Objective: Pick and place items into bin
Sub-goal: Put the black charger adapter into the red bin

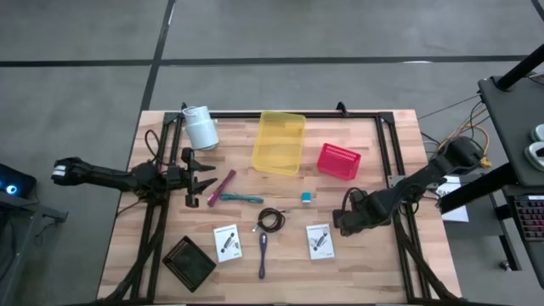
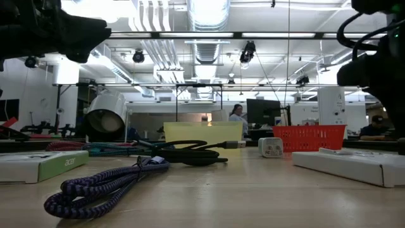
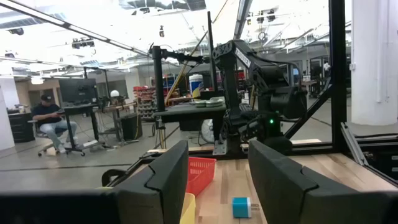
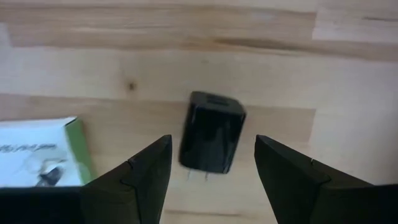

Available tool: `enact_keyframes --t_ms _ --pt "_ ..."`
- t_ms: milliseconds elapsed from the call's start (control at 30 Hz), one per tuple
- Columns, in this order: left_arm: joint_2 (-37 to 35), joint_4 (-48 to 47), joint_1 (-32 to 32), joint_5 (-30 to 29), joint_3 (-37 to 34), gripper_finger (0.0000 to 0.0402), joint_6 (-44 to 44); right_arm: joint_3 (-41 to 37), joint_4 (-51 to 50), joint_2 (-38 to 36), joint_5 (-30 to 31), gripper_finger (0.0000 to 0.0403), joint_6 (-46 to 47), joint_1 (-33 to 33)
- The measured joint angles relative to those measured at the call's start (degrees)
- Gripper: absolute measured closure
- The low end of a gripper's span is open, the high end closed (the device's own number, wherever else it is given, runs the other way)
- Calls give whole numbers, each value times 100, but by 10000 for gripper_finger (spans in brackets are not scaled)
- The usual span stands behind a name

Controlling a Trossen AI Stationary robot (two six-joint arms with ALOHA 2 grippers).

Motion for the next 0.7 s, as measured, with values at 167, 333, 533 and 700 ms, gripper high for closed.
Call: enact_keyframes --t_ms 167,333,533,700 --pt "4 0 0 2 0 249 -7 -4 -5 180 156 188 -19 -2" --pt "2 0 0 2 0 249 -9 -4 12 317 166 188 -20 -2" --pt "2 0 0 2 0 249 -9 -7 31 457 159 188 -21 -2" --pt "13 2 0 2 0 249 -9 -7 45 508 103 195 -83 -2"
